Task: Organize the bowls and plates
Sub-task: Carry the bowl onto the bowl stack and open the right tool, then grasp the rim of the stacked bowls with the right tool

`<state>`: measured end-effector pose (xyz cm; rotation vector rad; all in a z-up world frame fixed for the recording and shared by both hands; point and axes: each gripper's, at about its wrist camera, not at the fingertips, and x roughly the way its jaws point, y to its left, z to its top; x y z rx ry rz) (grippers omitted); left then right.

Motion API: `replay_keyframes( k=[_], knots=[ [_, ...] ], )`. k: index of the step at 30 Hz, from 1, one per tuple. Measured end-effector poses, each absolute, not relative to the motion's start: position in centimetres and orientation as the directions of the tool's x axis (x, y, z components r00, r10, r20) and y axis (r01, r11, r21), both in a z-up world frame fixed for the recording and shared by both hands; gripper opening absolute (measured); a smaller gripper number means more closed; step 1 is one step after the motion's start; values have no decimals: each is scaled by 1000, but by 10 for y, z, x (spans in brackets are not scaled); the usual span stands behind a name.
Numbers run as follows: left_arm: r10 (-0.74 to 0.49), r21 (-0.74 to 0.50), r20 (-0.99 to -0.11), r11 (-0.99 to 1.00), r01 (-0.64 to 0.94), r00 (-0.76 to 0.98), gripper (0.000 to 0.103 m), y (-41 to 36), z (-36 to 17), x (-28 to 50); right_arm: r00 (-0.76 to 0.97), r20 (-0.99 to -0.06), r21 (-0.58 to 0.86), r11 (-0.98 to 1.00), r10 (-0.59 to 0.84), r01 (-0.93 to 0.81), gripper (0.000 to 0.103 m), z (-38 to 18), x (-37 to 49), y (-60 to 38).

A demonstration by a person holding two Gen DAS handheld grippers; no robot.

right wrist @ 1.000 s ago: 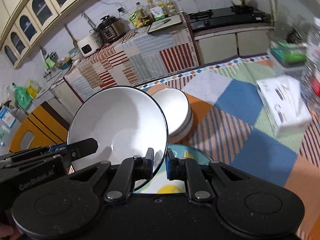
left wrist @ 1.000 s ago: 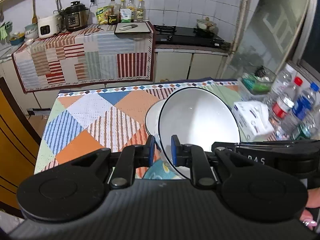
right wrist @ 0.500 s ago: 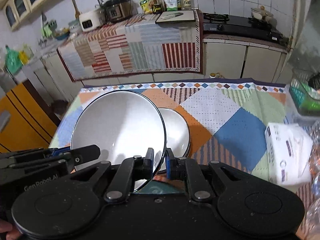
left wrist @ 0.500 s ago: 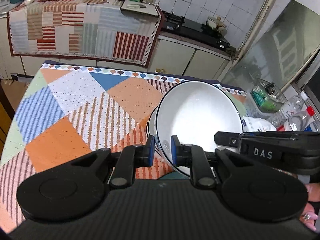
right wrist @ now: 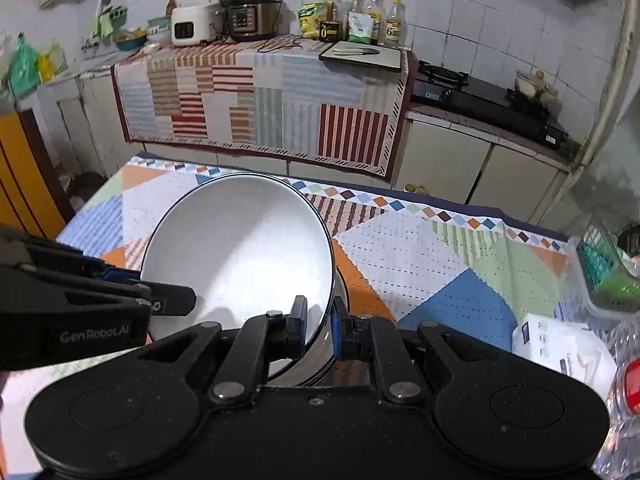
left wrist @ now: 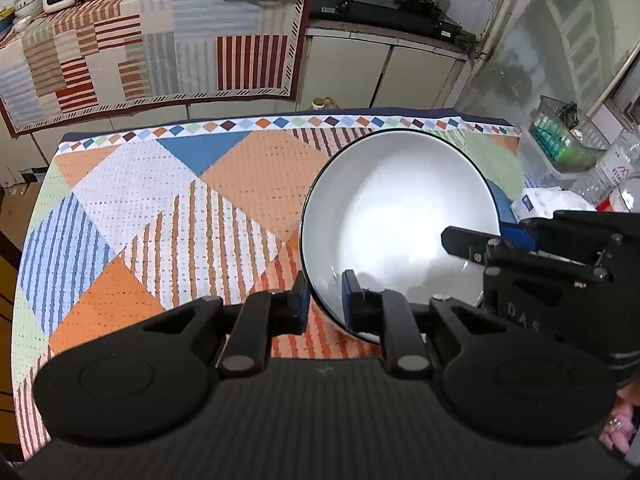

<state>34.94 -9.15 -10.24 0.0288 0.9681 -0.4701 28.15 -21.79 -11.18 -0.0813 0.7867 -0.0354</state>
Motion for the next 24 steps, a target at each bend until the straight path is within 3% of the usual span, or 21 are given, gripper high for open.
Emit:
replay_keyframes(
  k=[8, 20, 24],
  knots=[
    [-375, -211, -807, 904, 372, 456, 15, -93, -115, 346, 711, -698, -110, 994, -82, 6, 15, -121, 278, -217],
    [-368, -216, -805, 913, 346, 466, 16, -85, -114, 350, 752, -627, -358, 932, -203, -47, 21, -132, 272, -195],
    [-378, -217, -782, 911, 351, 495, 17, -73, -102, 347, 768, -613, -313, 950, -183, -23, 21, -122, 263, -202]
  ],
)
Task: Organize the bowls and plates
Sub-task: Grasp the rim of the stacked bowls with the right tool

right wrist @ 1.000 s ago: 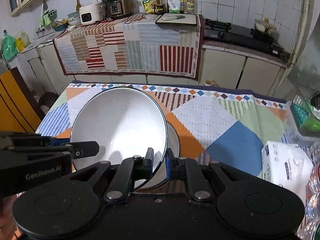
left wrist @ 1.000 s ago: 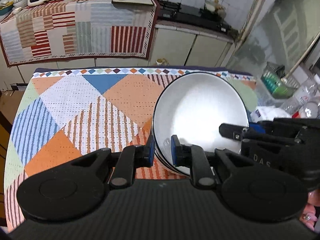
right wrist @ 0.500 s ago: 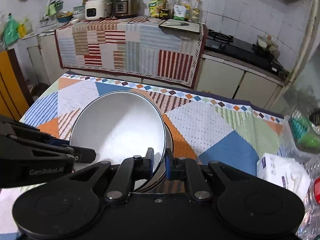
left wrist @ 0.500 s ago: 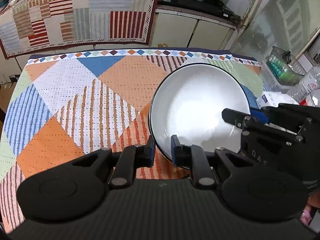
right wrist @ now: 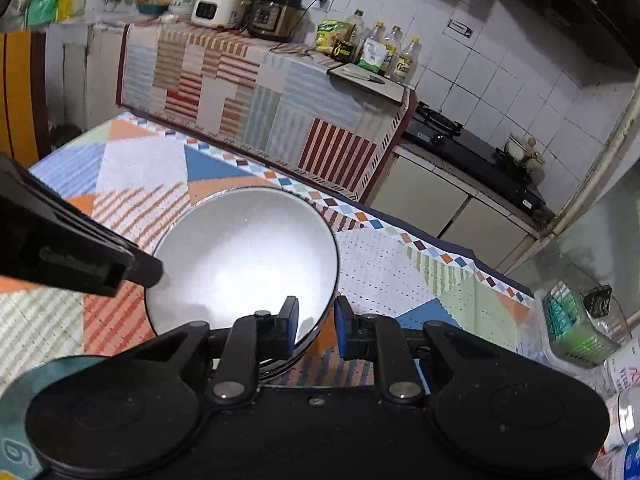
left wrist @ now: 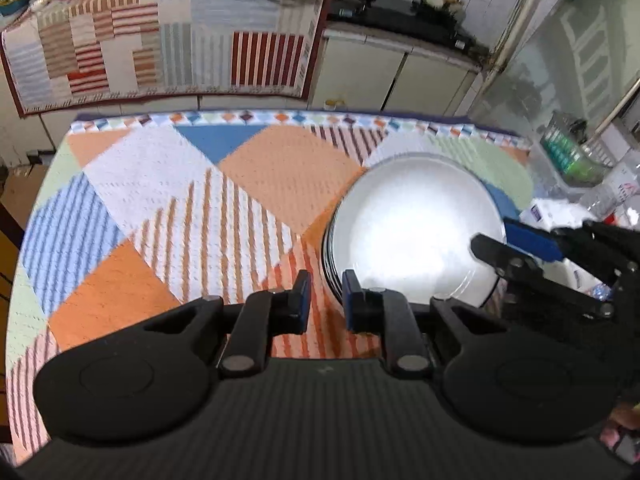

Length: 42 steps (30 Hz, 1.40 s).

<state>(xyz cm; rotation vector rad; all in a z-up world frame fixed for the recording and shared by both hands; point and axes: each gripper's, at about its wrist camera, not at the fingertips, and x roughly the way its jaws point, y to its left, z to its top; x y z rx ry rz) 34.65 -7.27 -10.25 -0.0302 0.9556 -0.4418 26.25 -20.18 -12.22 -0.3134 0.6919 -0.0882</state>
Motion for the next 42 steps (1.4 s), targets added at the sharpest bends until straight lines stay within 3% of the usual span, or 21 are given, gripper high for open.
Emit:
replay_keyframes(
  k=[3, 8, 12, 14, 16, 23, 27, 32, 34, 42],
  knots=[
    [-400, -230, -778, 899, 372, 485, 20, -63, -96, 346, 783, -611, -198, 980, -120, -5, 25, -110, 250, -215],
    [-439, -255, -761, 879, 402, 478, 45, -51, -92, 344, 759, -651, 32, 999, 25, -5, 41, -100, 239, -241],
    [-483, -314, -741, 863, 395, 467, 56, -44, -96, 348, 713, -692, 190, 981, 113, 29, 49, -103, 244, -256],
    [-507, -369, -739, 856, 363, 444, 61, -41, -105, 355, 695, -706, 259, 963, 133, 80, 64, -109, 248, -261],
    [-540, -436, -736, 840, 323, 410, 61, -39, -116, 364, 657, -734, 344, 928, 171, 142, 71, -121, 260, -273],
    [-585, -553, -744, 810, 194, 324, 61, -47, -164, 389, 570, -798, 400, 879, 195, 260, 71, -168, 291, -286],
    [-595, -570, -741, 802, 176, 312, 48, -51, -178, 391, 578, -793, 414, 867, 193, 278, 69, -183, 292, -285],
    [-647, -644, -697, 754, 127, 309, 31, -52, -189, 394, 628, -749, 446, 862, 213, 240, 56, -187, 297, -283],
    [-649, -651, -695, 751, 110, 311, 31, -54, -191, 395, 630, -744, 448, 865, 221, 225, 51, -184, 301, -281],
    [-628, -609, -708, 775, 170, 323, 31, -60, -185, 390, 630, -720, 532, 814, 290, 234, 56, -196, 309, -288]
  ],
)
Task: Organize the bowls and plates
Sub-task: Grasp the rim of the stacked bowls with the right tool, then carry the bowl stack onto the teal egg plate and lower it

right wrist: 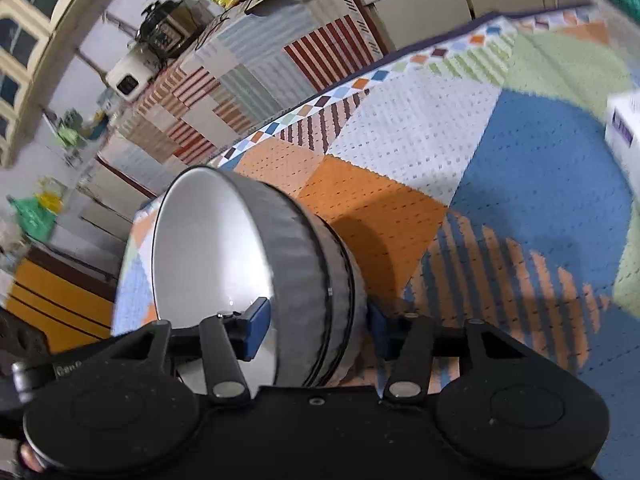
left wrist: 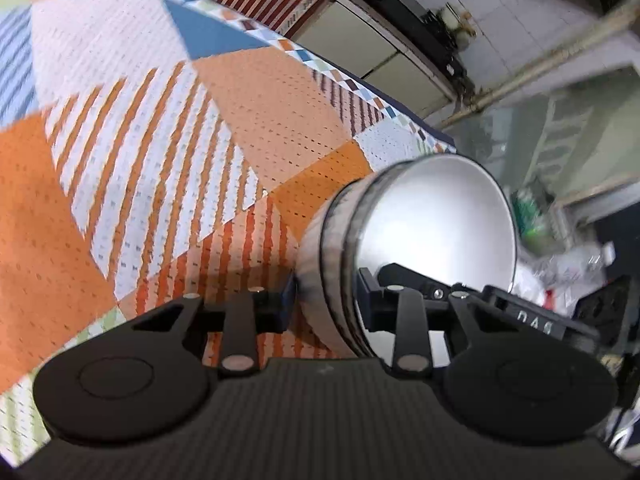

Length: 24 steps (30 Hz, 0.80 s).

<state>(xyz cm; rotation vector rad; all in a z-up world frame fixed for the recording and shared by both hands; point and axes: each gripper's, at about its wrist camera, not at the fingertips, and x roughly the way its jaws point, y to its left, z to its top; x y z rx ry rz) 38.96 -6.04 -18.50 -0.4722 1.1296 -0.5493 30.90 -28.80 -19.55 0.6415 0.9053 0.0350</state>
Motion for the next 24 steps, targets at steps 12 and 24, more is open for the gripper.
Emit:
replay_keyframes(
  k=[12, 24],
  knots=[
    [-598, -524, -725, 801, 290, 341, 32, -69, -145, 382, 676, -654, 593, 785, 339, 180, 52, -184, 298, -295],
    [-594, -488, -709, 802, 343, 380, 32, -45, -86, 315, 718, -597, 626, 767, 357, 139, 52, -142, 239, -270]
  ],
)
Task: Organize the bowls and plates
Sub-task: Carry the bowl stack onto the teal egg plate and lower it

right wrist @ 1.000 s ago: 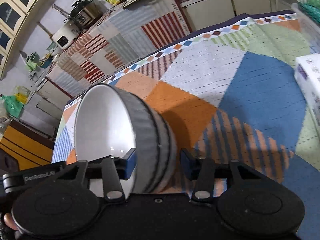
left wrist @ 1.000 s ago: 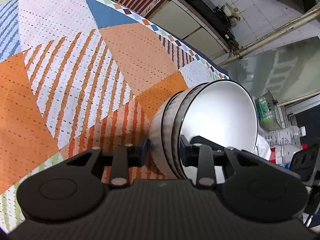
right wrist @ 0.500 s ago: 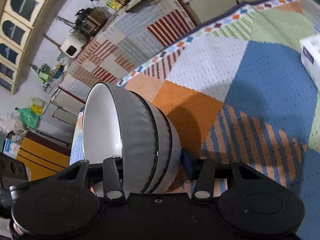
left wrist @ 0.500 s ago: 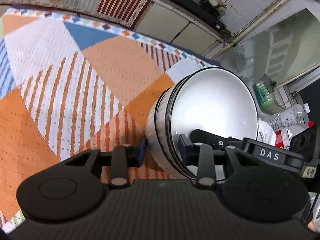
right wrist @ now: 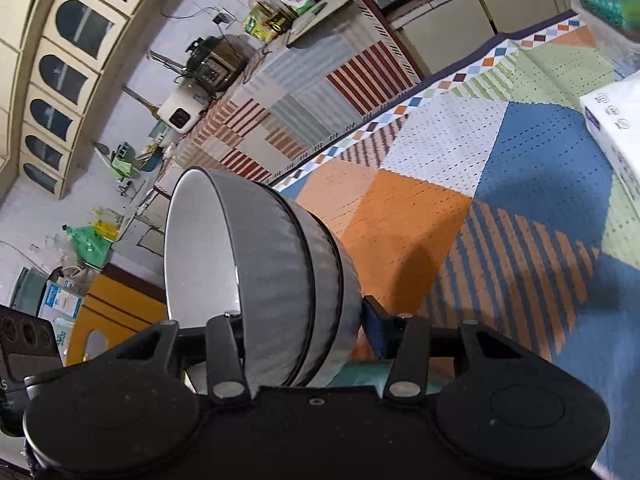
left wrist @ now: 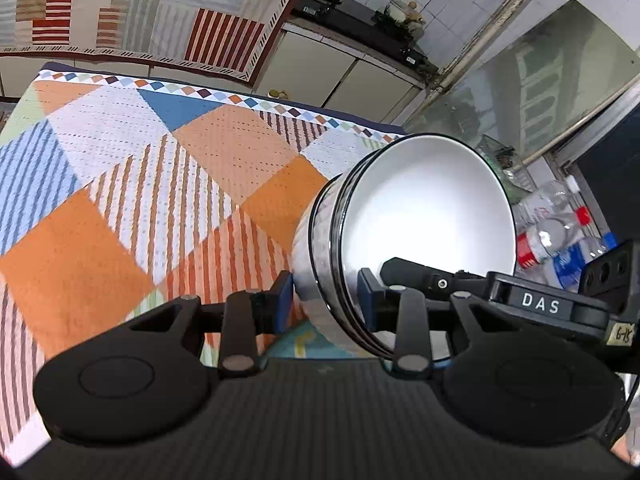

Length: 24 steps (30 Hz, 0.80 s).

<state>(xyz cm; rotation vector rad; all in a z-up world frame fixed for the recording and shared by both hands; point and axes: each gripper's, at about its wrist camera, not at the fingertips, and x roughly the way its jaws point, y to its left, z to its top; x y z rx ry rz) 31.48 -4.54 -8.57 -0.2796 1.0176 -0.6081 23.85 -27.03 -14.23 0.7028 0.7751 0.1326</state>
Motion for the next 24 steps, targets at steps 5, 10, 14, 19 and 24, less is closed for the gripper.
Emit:
replay_keyframes(
  k=[5, 10, 14, 19, 24],
  knots=[
    [-603, -493, -703, 795, 353, 377, 32, -38, -69, 284, 726, -591, 618, 776, 353, 126, 52, -128, 206, -261],
    [-593, -477, -712, 801, 361, 376, 33, -35, -62, 254, 740, -572, 629, 768, 354, 119, 52, -126, 174, -254],
    [-574, -464, -731, 815, 346, 370, 33, -32, -71, 233, 728, -585, 626, 770, 358, 124, 52, -132, 155, -247],
    [-577, -476, -741, 812, 339, 343, 33, -28, -86, 220, 701, -614, 618, 774, 363, 141, 52, -147, 140, -242],
    [-586, -487, -743, 805, 338, 323, 33, -29, -102, 215, 678, -642, 608, 776, 359, 165, 52, -160, 131, -240]
  ],
)
